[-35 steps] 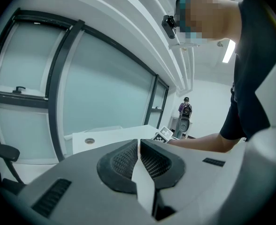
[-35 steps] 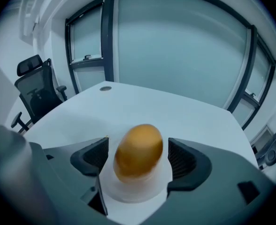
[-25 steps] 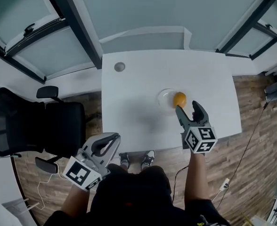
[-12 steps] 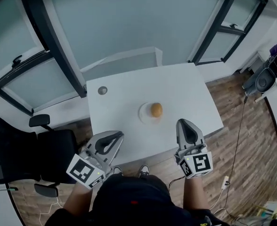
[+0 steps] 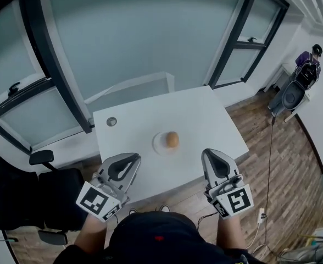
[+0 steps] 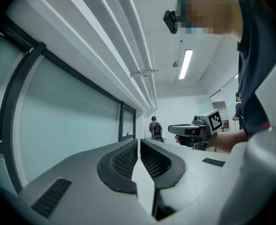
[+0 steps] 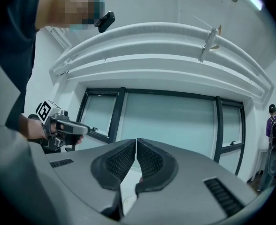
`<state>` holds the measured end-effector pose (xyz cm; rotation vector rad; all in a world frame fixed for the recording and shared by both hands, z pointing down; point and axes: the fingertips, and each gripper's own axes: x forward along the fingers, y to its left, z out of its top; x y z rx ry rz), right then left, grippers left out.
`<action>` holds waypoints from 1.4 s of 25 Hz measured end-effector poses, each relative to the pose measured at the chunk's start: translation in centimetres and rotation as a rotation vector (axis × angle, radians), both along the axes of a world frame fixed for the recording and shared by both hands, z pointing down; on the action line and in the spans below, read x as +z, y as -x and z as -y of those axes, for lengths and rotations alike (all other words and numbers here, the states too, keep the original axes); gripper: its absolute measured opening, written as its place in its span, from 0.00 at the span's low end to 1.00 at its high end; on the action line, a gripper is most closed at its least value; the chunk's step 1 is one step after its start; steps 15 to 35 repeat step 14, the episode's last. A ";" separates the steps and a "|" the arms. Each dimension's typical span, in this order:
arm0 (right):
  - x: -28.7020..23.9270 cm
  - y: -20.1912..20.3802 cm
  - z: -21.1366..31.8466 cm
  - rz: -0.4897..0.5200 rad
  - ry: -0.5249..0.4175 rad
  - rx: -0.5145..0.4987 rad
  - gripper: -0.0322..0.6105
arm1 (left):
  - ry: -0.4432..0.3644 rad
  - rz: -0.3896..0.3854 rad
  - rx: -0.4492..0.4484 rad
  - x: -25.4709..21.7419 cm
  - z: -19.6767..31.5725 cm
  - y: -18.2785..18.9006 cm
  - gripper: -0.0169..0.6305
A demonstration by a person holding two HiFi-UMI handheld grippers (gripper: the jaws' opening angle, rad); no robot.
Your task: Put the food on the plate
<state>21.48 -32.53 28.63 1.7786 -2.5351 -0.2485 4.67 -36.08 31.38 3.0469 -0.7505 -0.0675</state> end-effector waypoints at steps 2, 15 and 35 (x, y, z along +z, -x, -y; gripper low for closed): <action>0.3 -0.2 -0.7 -0.017 0.020 0.012 0.10 | -0.001 -0.008 0.006 -0.2 -0.2 0.0 0.08; 0.3 0.5 -2.9 -0.015 0.005 0.018 0.10 | 0.021 -0.026 0.032 0.7 -1.1 0.3 0.08; 0.3 0.5 -2.9 -0.015 0.005 0.018 0.10 | 0.021 -0.026 0.032 0.7 -1.1 0.3 0.08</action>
